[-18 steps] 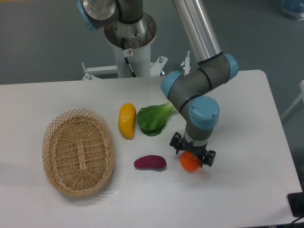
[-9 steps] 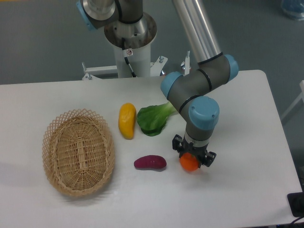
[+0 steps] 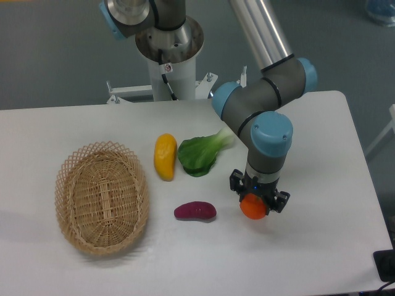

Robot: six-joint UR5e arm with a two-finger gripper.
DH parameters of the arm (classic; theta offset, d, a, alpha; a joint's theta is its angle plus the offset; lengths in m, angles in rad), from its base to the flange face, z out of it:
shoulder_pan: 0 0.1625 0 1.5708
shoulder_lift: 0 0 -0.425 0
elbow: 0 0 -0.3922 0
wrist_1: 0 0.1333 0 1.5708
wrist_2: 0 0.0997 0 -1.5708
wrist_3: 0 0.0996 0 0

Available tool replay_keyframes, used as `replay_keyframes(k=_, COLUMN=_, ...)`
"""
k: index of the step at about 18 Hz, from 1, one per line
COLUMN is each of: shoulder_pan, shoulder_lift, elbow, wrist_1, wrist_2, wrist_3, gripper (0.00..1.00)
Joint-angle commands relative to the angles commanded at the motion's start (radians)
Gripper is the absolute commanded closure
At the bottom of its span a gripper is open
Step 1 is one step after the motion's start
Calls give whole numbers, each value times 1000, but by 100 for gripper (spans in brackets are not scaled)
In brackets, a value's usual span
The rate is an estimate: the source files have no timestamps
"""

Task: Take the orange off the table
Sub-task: 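Lift the grasped orange up off the table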

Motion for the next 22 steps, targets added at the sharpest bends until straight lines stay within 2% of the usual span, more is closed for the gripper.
replay_keyframes(k=5, shoulder_pan=5, shoulder_lift=3, elbow=19, wrist_1=-8, wrist_2=58, wrist_3=6, gripper=40)
replay_keyframes(k=18, shoulder_pan=20, shoulder_lift=-2, elbow=88, wrist_1=-11, wrist_2=64, wrist_3=90, gripper=39)
replay_keyframes(k=22, shoulder_pan=20, shoulder_lift=-6, elbow=129, wrist_1=-77, wrist_2=66, wrist_3=92, gripper=39)
